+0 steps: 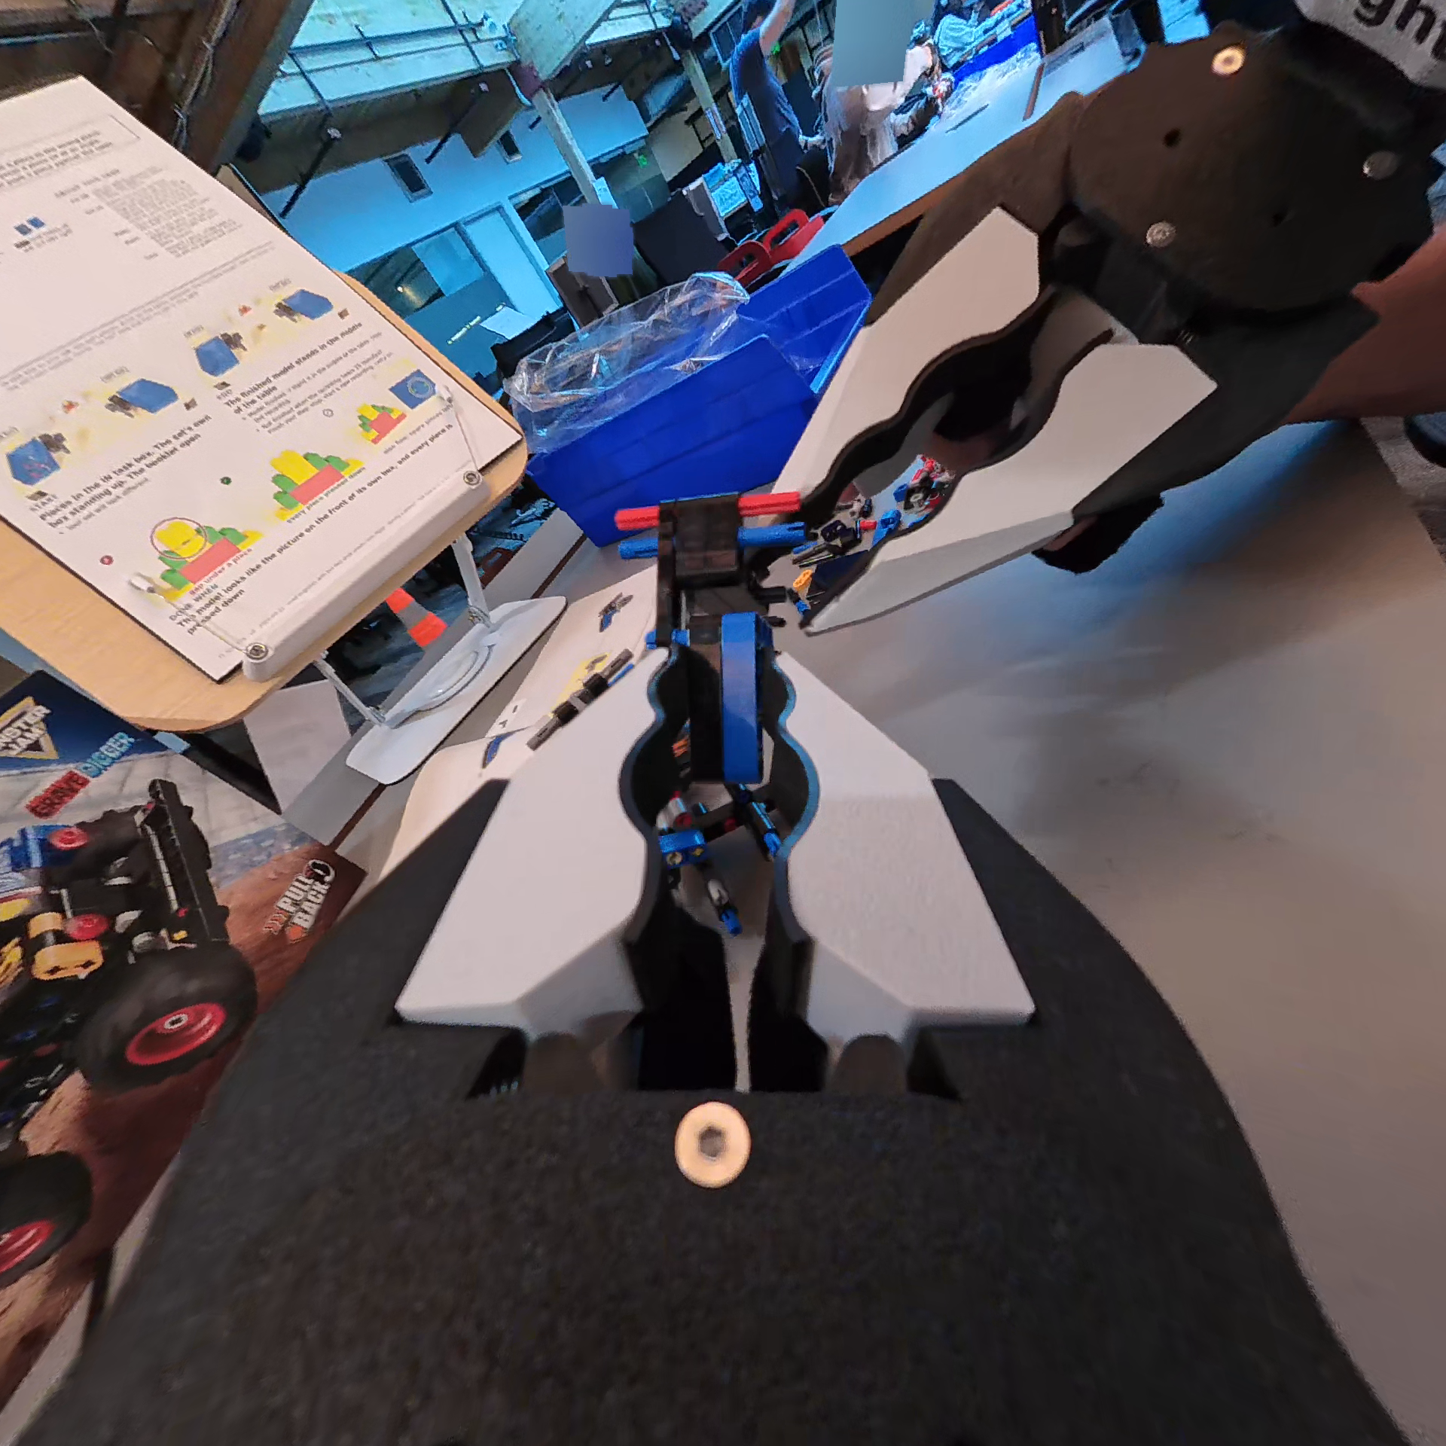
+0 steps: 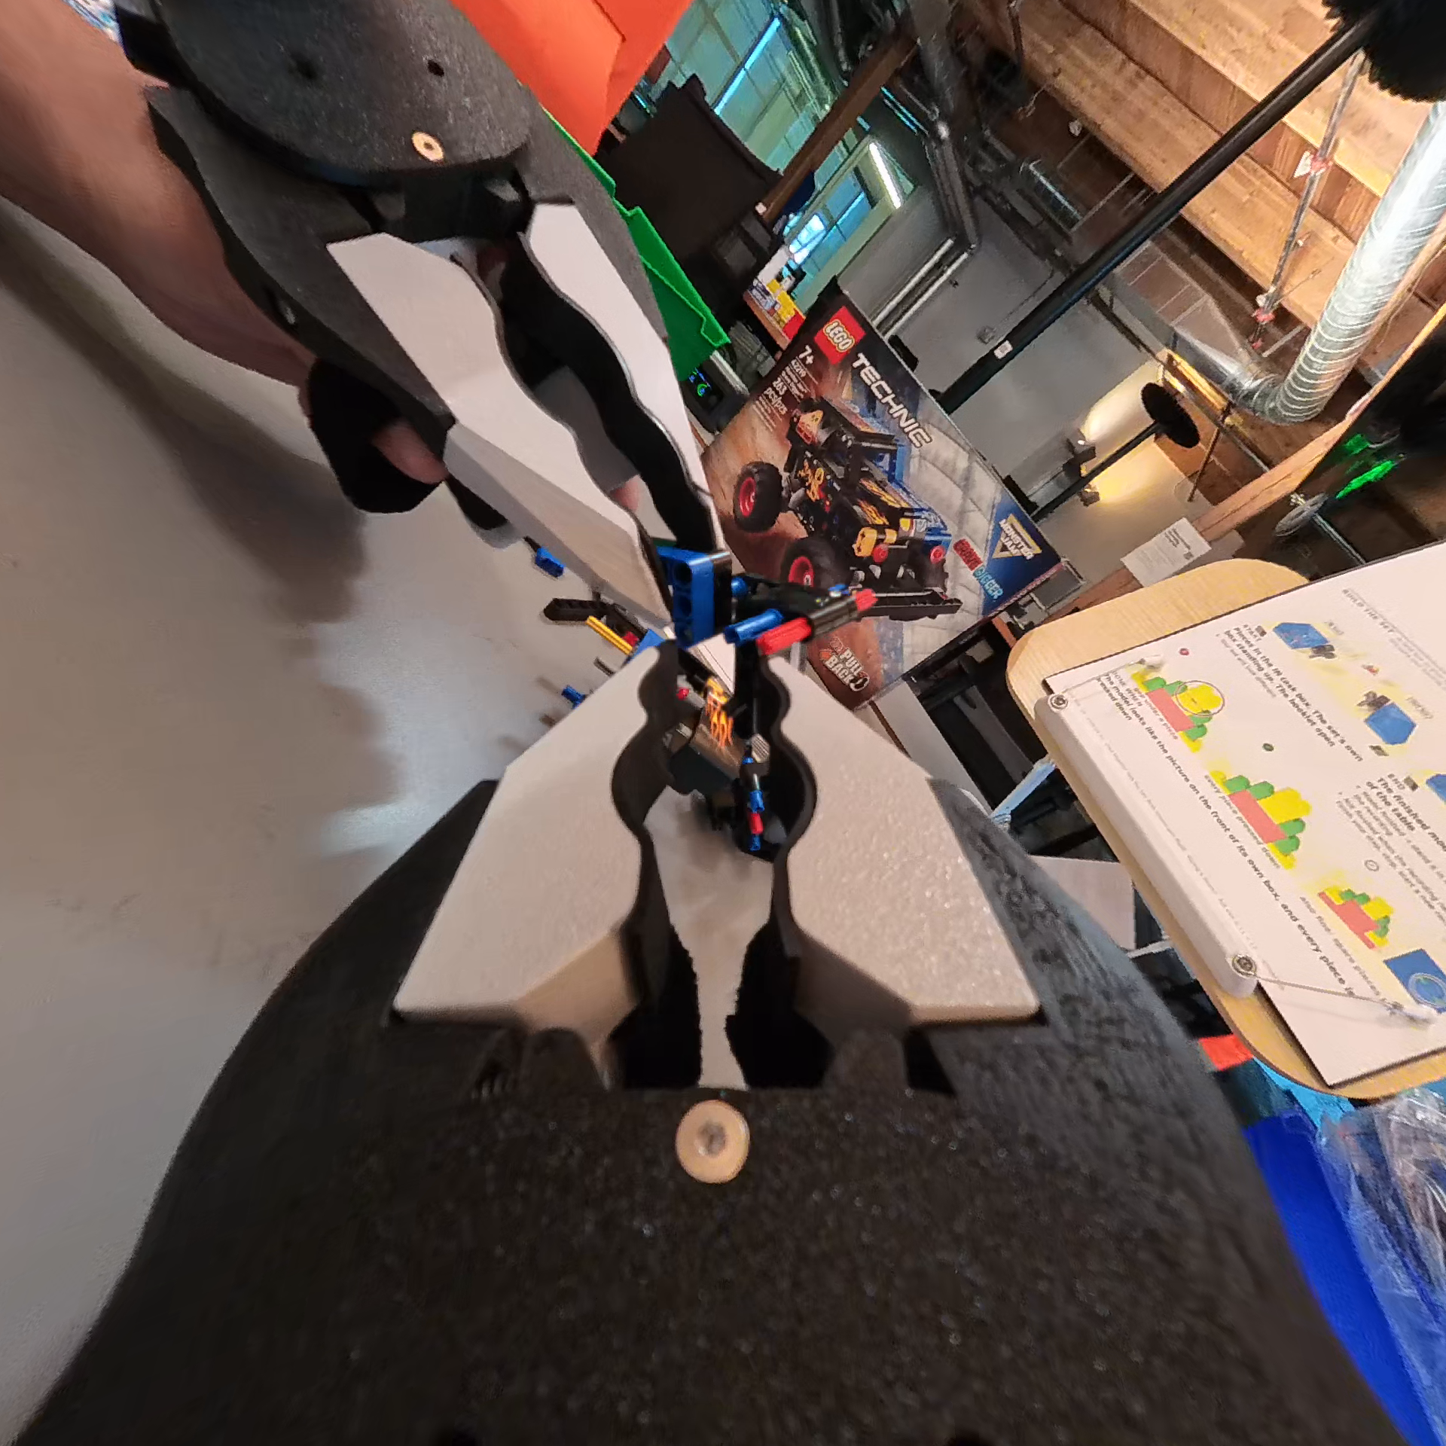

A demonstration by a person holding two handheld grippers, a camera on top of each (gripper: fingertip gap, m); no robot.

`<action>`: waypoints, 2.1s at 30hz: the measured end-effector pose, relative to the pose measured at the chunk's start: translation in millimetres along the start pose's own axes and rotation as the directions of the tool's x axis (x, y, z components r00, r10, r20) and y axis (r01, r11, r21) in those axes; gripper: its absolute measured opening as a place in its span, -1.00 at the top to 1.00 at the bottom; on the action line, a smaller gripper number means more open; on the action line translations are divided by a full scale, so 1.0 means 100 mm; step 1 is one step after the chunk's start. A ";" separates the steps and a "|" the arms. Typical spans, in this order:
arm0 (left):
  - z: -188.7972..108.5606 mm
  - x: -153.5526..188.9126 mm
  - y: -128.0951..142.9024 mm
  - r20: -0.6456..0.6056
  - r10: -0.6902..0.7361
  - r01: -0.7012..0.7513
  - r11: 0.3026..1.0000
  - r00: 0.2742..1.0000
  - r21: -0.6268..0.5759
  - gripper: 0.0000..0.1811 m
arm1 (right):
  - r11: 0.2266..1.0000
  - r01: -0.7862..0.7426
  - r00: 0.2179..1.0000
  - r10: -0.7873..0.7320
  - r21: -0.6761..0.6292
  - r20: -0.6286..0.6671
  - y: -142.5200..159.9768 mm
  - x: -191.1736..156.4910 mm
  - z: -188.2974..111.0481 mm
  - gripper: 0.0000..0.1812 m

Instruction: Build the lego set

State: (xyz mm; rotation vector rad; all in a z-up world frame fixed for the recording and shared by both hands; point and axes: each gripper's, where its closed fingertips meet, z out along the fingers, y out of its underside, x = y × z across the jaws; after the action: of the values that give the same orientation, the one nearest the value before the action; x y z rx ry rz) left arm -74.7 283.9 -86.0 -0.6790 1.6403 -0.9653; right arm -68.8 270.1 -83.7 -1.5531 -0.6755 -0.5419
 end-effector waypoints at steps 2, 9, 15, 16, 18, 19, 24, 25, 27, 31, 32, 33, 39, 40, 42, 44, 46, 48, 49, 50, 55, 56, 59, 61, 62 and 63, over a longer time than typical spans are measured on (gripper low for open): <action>-0.01 -0.01 0.00 0.009 0.029 -0.029 1.000 1.000 -0.001 0.83 | 1.000 0.001 1.000 -0.002 0.016 0.024 -0.01 -0.03 -0.01 0.79; 0.00 -0.04 0.07 0.054 0.163 -0.161 0.986 0.985 -0.045 0.83 | 1.000 -0.023 0.977 0.023 -0.006 0.214 0.08 -0.04 -0.16 0.76; 0.03 -0.05 0.15 0.107 0.367 -0.353 0.927 0.924 -0.127 0.83 | 0.991 0.067 0.944 -0.025 -0.116 0.328 0.08 0.29 -0.13 0.49; 0.03 -0.05 0.16 0.118 0.397 -0.380 0.914 0.910 -0.144 0.83 | 0.987 0.112 0.935 -0.065 -0.116 0.350 0.05 0.28 -0.09 0.48; 0.05 -0.08 0.19 0.129 0.421 -0.395 0.900 0.898 -0.188 0.82 | 0.979 0.179 0.912 -0.126 -0.102 0.389 -0.02 0.19 0.01 0.46; 0.05 -0.08 0.19 0.132 0.426 -0.398 0.897 0.895 -0.192 0.82 | 0.975 0.201 0.896 -0.142 -0.099 0.420 -0.04 0.11 0.06 0.44; 0.04 -0.15 0.23 0.153 0.482 -0.437 0.863 0.863 -0.252 0.83 | 0.898 0.419 0.855 -0.341 -0.133 0.390 0.08 -0.03 0.34 0.51; 0.04 -0.16 0.24 0.157 0.498 -0.449 0.853 0.853 -0.264 0.83 | 0.888 0.438 0.851 -0.359 -0.142 0.383 0.10 -0.04 0.38 0.52; 0.04 -0.16 0.26 0.154 0.518 -0.465 0.839 0.841 -0.284 0.83 | 0.859 0.481 0.844 -0.401 -0.172 0.356 0.15 -0.02 0.44 0.61; 0.04 -0.20 0.29 0.164 0.555 -0.484 0.810 0.816 -0.333 0.83 | 0.807 0.563 0.810 -0.496 -0.180 0.313 0.15 0.02 0.50 0.69; 0.04 -0.21 0.30 0.160 0.556 -0.481 0.806 0.816 -0.345 0.83 | 0.788 0.589 0.794 -0.525 -0.178 0.305 0.16 0.01 0.50 0.70; 0.04 -0.20 0.32 0.153 0.557 -0.480 0.802 0.817 -0.354 0.83 | 0.775 0.607 0.783 -0.545 -0.176 0.301 0.16 0.01 0.51 0.70; 0.03 -0.19 0.31 0.145 0.543 -0.475 0.814 0.827 -0.334 0.82 | 0.774 0.618 0.770 -0.562 -0.136 0.301 0.15 0.01 0.49 0.72; 0.02 -0.20 0.29 0.153 0.543 -0.477 0.816 0.825 -0.326 0.82 | 0.773 0.621 0.769 -0.570 -0.127 0.290 0.14 0.02 0.48 0.72; 0.00 -0.21 0.27 0.158 0.547 -0.483 0.817 0.822 -0.315 0.82 | 0.778 0.620 0.769 -0.576 -0.104 0.278 0.09 0.04 0.47 0.72; 0.01 -0.19 0.28 0.143 0.544 -0.484 0.817 0.827 -0.313 0.83 | 0.781 0.616 0.769 -0.569 -0.100 0.292 0.11 0.02 0.47 0.71; 0.03 -0.18 0.31 0.130 0.568 -0.504 0.797 0.813 -0.334 0.83 | 0.775 0.621 0.763 -0.565 -0.116 0.313 0.15 0.01 0.48 0.70; 0.04 -0.17 0.35 0.118 0.599 -0.527 0.768 0.792 -0.364 0.84 | 0.777 0.615 0.766 -0.548 -0.136 0.336 0.19 -0.01 0.49 0.71; 0.04 -0.17 0.36 0.113 0.608 -0.533 0.759 0.786 -0.373 0.84 | 0.770 0.622 0.759 -0.550 -0.140 0.348 0.20 -0.02 0.50 0.71; 0.04 -0.17 0.37 0.111 0.617 -0.541 0.752 0.779 -0.377 0.84 | 0.762 0.632 0.751 -0.557 -0.142 0.355 0.21 -0.02 0.50 0.71; 0.03 -0.21 0.38 0.116 0.618 -0.535 0.746 0.777 -0.396 0.84 | 0.756 0.636 0.749 -0.556 -0.156 0.360 0.23 -0.01 0.53 0.56; 0.02 -0.22 0.37 0.121 0.617 -0.531 0.748 0.778 -0.398 0.84 | 0.757 0.635 0.751 -0.559 -0.152 0.353 0.21 -0.01 0.54 0.53; 0.02 -0.23 0.38 0.124 0.614 -0.525 0.748 0.779 -0.405 0.84 | 0.761 0.634 0.752 -0.567 -0.136 0.337 0.18 -0.02 0.55 0.52; 0.02 -0.23 0.38 0.123 0.617 -0.528 0.746 0.777 -0.405 0.84 | 0.769 0.626 0.760 -0.566 -0.126 0.320 0.15 -0.02 0.57 0.52; 0.03 -0.22 0.38 0.121 0.619 -0.530 0.744 0.776 -0.406 0.84 | 0.771 0.624 0.763 -0.566 -0.126 0.311 0.14 -0.02 0.58 0.52; 0.03 -0.22 0.38 0.122 0.622 -0.532 0.741 0.773 -0.410 0.84 | 0.771 0.625 0.763 -0.568 -0.127 0.307 0.14 -0.02 0.59 0.53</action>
State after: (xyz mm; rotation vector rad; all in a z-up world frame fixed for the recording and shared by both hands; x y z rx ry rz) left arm -64.4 320.9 -107.9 -0.4419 1.6551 -0.1111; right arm -63.6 327.8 -100.7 -1.6150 -1.3803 -0.9342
